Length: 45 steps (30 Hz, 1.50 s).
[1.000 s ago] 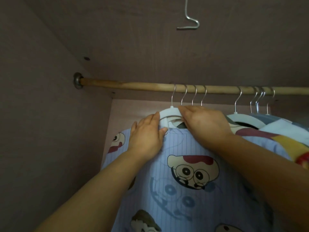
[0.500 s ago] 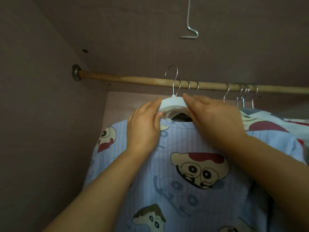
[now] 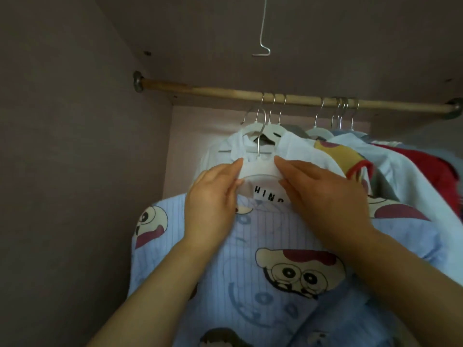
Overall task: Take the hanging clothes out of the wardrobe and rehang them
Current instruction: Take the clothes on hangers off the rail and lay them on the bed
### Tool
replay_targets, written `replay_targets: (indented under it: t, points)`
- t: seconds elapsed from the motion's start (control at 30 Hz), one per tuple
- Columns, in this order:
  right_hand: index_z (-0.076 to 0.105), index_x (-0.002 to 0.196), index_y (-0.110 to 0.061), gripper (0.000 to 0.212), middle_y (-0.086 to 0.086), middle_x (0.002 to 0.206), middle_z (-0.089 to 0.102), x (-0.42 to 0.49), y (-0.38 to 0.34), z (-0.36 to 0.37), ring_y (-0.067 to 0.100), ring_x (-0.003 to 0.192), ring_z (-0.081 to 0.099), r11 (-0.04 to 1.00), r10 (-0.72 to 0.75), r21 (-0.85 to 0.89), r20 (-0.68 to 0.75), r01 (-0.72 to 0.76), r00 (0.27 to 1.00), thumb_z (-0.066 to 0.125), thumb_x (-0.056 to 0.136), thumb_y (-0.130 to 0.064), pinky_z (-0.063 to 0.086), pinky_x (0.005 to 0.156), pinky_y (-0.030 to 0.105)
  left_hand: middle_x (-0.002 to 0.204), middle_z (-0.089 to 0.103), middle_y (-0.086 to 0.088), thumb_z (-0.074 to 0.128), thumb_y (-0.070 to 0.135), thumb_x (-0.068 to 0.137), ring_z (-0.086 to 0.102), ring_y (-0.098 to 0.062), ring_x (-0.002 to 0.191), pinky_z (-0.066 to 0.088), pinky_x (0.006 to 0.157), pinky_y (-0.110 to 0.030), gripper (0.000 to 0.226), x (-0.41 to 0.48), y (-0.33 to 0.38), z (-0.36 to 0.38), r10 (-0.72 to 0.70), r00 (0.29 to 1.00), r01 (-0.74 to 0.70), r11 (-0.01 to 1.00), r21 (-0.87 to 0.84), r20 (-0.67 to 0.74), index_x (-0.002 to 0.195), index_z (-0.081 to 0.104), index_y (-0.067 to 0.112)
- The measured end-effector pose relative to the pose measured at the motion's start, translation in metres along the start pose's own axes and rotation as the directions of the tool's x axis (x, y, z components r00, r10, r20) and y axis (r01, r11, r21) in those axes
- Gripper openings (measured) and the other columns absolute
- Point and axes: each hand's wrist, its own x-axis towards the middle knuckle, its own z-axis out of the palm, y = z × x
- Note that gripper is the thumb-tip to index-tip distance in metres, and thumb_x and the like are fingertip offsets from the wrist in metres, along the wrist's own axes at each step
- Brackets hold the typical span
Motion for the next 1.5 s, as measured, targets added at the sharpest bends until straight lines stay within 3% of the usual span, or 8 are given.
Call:
replay_targets:
  t: [0.07,0.17,0.37,0.57,0.7,0.97,1.23,1.5]
  points:
    - [0.066,0.112,-0.009,0.032,0.008,0.095,0.072,-0.01,-0.005,-0.024,0.024,0.059,0.066,0.999,0.004,0.043,-0.03,-0.002,1.0,0.067,0.083,-0.021,0.043,0.037,0.025,0.102,0.069,-0.005,0.043,0.023,0.086,0.059,-0.018,0.09,0.044,0.079,-0.025,0.04,-0.013,0.024,-0.02,-0.002,1.0,0.002,0.999,0.055,-0.001,0.118,0.064,0.011]
    - [0.065,0.115,-0.01,0.04,0.007,0.099,0.071,-0.027,-0.013,-0.057,0.023,0.062,0.066,0.982,0.057,0.181,-0.014,-0.054,0.998,0.045,0.085,-0.026,0.047,0.041,0.027,0.103,0.068,-0.004,0.044,0.02,0.084,0.052,-0.013,0.09,0.045,0.079,-0.029,0.04,-0.032,0.055,-0.046,-0.028,0.999,0.026,0.995,0.093,0.024,0.119,0.063,0.013]
    - [0.067,0.114,-0.01,0.036,0.004,0.098,0.072,-0.062,-0.028,-0.119,0.019,0.069,0.068,0.957,0.119,0.267,0.009,-0.117,0.993,0.049,0.087,-0.026,0.052,0.052,0.026,0.103,0.069,-0.004,0.046,0.024,0.088,0.054,-0.015,0.089,0.046,0.079,-0.032,0.037,-0.066,0.11,-0.09,-0.023,0.996,0.01,0.989,0.146,0.086,0.116,0.065,0.012]
    - [0.067,0.113,-0.013,0.033,0.003,0.098,0.072,-0.083,-0.042,-0.183,0.019,0.064,0.067,0.961,0.159,0.223,0.046,-0.165,0.986,0.054,0.086,-0.025,0.052,0.045,0.025,0.105,0.068,-0.004,0.049,0.023,0.089,0.057,-0.018,0.092,0.044,0.083,-0.031,0.034,-0.093,0.147,-0.12,-0.016,0.991,0.005,0.997,0.077,0.136,0.116,0.065,0.013]
    - [0.07,0.109,-0.016,0.033,0.0,0.097,0.072,-0.087,-0.054,-0.237,0.017,0.067,0.068,0.971,0.192,0.129,0.093,-0.203,0.977,0.05,0.085,-0.027,0.045,0.043,0.02,0.103,0.068,-0.007,0.051,0.022,0.087,0.052,-0.014,0.094,0.038,0.086,-0.021,0.035,-0.107,0.174,-0.14,-0.007,0.987,0.012,0.999,-0.031,0.163,0.116,0.065,0.01]
    - [0.068,0.113,-0.024,0.031,-0.006,0.101,0.07,-0.109,-0.084,-0.376,0.017,0.079,0.067,0.947,0.316,-0.147,0.264,-0.286,0.911,0.049,0.09,-0.032,0.047,0.052,0.023,0.098,0.068,-0.009,0.048,0.021,0.086,0.049,-0.012,0.091,0.037,0.083,-0.019,0.035,-0.145,0.25,-0.178,0.038,0.975,0.034,0.949,-0.314,0.219,0.111,0.067,0.005]
    - [0.068,0.112,-0.023,0.027,-0.003,0.1,0.069,-0.117,-0.094,-0.537,0.021,0.074,0.063,0.867,0.435,-0.409,0.346,-0.283,0.831,0.057,0.087,-0.028,0.049,0.045,0.03,0.099,0.069,-0.006,0.051,0.019,0.087,0.055,-0.015,0.087,0.045,0.079,-0.031,0.032,-0.167,0.364,-0.213,0.143,0.971,0.01,0.78,-0.626,0.193,0.111,0.067,0.005]
    - [0.068,0.11,-0.021,0.026,-0.004,0.095,0.07,-0.114,-0.124,-0.717,0.019,0.069,0.063,0.742,0.535,-0.633,0.362,-0.219,0.764,0.058,0.087,-0.027,0.048,0.041,0.028,0.094,0.069,-0.006,0.052,0.018,0.085,0.052,-0.013,0.084,0.043,0.075,-0.027,0.031,-0.19,0.505,-0.283,0.23,0.964,-0.023,0.584,-0.811,0.138,0.108,0.068,0.004]
